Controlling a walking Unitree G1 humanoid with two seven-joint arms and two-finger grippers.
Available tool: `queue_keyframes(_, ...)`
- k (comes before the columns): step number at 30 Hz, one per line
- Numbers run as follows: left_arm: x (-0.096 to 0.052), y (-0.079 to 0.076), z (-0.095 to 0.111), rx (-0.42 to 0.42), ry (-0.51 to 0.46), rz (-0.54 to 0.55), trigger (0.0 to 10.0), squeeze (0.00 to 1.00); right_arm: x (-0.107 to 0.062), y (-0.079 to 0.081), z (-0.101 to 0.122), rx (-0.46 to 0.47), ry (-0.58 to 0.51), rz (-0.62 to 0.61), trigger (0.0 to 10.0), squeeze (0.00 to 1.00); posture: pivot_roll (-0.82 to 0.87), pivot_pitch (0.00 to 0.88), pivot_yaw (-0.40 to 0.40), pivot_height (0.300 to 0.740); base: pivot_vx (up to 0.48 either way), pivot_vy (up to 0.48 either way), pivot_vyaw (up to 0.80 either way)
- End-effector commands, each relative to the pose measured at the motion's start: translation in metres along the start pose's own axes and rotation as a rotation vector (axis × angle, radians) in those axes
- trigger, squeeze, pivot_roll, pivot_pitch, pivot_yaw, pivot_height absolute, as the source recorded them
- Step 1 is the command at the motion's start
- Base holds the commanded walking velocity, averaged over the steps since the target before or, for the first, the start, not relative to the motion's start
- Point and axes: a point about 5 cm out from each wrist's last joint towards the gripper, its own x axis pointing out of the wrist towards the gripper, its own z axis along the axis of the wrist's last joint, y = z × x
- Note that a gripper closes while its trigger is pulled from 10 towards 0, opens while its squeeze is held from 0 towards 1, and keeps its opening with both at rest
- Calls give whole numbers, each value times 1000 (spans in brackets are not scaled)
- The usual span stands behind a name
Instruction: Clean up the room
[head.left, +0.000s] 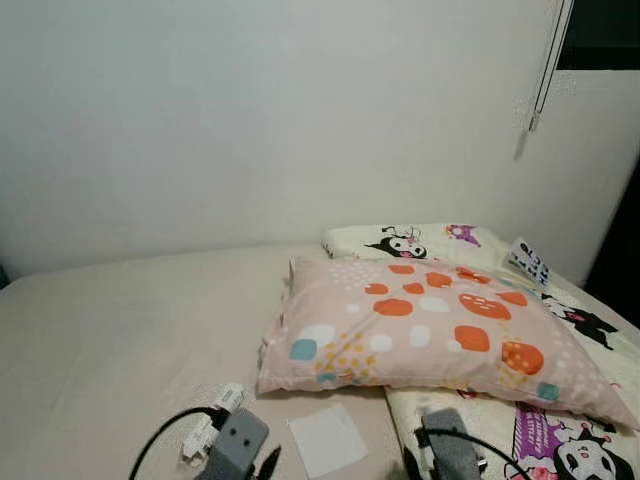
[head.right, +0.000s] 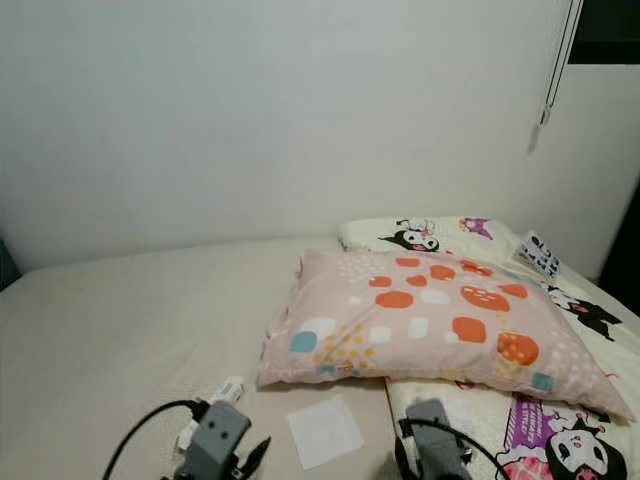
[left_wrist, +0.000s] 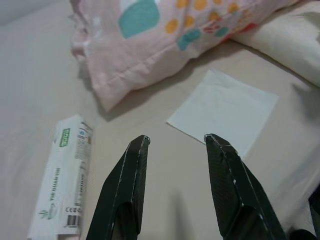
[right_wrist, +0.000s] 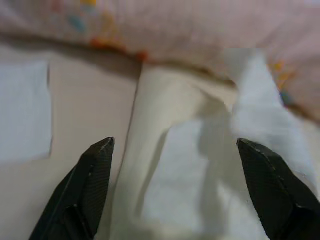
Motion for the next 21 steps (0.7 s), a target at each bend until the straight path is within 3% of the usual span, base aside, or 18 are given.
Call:
queue_keyframes(1,-4,3,-3,-4,21,6,10000,0,-2,0,-3,3,-3,-10,10000,1000,22,127,-18,590,0,0,0)
queue_keyframes(9,-3,4,1,15,11,-12,10000,0,3,7,2,-4,-4,36,10000,1000,25,125,-15,590,0,0,0)
queue_keyframes(10,-3,4,0,16,15,-17,10000,0,3,8,-1,15,23,40,10000,114,24,122,-14,590,0,0,0)
queue_keyframes(12,-3,4,0,17,17,-20,10000,0,3,10,-3,27,41,43,10000,114,24,123,-13,590,0,0,0)
queue_keyframes(13,-3,4,-1,18,22,-19,10000,0,3,11,-5,32,50,40,10000,0,24,121,-10,590,0,0,0)
queue_keyframes(16,-4,4,-3,17,29,-14,10000,0,5,11,-1,61,31,16,10000,0,24,120,-8,590,0,0,0)
queue_keyframes(21,-2,8,-1,12,28,5,10000,0,13,3,25,147,-97,-31,10000,0,28,112,-7,590,0,0,0)
